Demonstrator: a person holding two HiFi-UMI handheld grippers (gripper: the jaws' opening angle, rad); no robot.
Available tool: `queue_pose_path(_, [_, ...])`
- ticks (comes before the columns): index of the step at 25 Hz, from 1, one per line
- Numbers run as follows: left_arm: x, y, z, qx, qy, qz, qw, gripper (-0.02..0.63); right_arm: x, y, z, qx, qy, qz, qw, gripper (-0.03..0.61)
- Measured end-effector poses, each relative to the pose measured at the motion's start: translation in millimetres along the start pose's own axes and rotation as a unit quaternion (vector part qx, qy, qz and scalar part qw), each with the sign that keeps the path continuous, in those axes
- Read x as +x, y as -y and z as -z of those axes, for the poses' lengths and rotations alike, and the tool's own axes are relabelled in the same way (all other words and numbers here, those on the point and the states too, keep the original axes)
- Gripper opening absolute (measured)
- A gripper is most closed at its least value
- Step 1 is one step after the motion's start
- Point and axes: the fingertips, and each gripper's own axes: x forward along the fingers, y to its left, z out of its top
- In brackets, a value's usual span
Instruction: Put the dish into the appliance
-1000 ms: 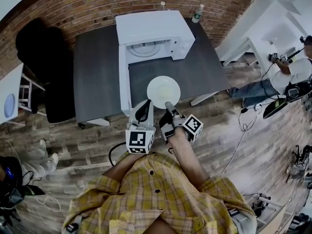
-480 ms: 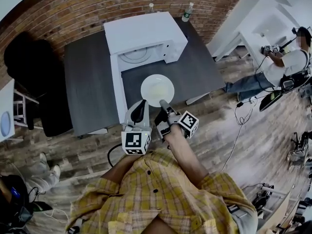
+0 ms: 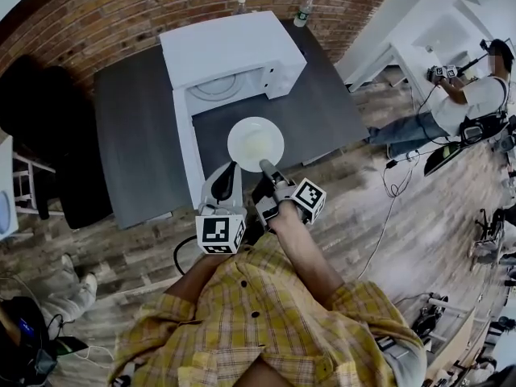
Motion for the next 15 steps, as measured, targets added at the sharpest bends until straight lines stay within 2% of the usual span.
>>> queue_pose_path(15, [66,-32,-7,-0.007,0.003,-0.064,0.9979,-0.002,72,-3,-38,0.001,-0.065,0.002,0.998,0.015])
